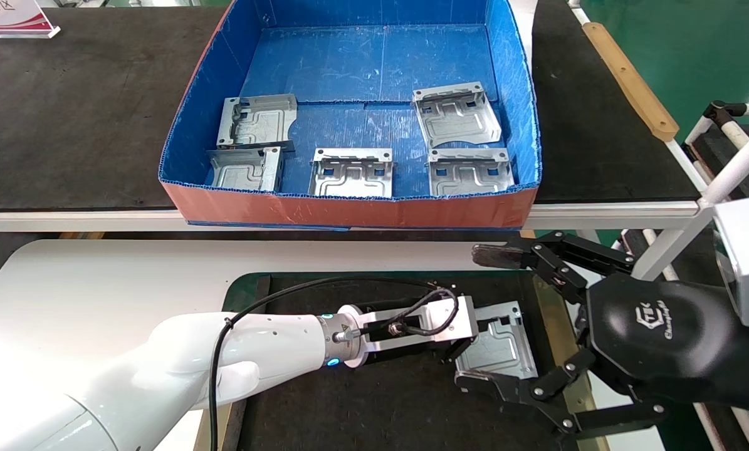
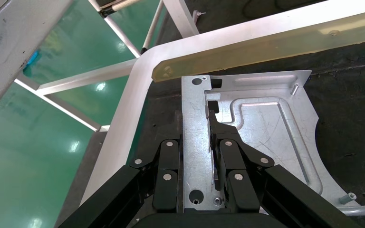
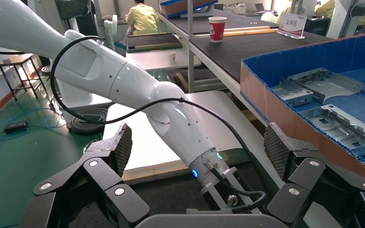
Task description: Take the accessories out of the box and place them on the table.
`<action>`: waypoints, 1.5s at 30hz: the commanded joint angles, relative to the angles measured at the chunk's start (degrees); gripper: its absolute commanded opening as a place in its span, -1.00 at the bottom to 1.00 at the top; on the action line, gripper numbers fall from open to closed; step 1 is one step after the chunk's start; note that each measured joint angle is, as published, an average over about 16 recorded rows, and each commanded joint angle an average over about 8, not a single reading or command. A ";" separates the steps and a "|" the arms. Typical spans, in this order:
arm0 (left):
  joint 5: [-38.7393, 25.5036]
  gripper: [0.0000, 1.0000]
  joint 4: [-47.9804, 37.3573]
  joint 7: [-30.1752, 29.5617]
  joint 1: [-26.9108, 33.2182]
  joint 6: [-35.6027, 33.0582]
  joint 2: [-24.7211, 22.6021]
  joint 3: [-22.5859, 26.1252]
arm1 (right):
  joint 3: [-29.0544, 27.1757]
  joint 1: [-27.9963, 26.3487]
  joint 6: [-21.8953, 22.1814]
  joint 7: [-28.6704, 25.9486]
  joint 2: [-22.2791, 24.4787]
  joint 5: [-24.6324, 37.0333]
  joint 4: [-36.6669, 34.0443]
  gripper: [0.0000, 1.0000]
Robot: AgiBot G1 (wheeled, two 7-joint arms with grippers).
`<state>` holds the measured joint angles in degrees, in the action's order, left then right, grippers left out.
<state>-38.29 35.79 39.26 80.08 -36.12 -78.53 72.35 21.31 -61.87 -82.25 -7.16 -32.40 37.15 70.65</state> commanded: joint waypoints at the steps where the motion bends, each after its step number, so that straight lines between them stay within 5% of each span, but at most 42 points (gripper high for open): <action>1: 0.74 0.64 -0.05 0.56 0.14 0.04 0.01 0.56 | 0.00 0.00 0.00 0.00 0.00 0.00 0.00 1.00; 3: 1.00 1.00 -0.07 0.69 0.20 0.12 0.00 0.78 | 0.00 0.01 0.01 0.00 0.00 0.00 -0.01 1.00; 29: 0.34 1.00 0.45 -0.30 -0.18 -0.74 0.63 -0.56 | 0.00 0.01 0.01 0.00 0.00 0.00 -0.01 1.00; 45: -0.62 1.00 9.54 -12.41 -4.64 -12.62 11.07 -14.14 | 0.00 0.01 0.01 0.00 0.00 0.00 -0.01 1.00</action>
<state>-38.90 45.33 26.84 75.44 -48.75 -67.46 58.20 21.31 -61.87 -82.24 -7.16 -32.40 37.15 70.64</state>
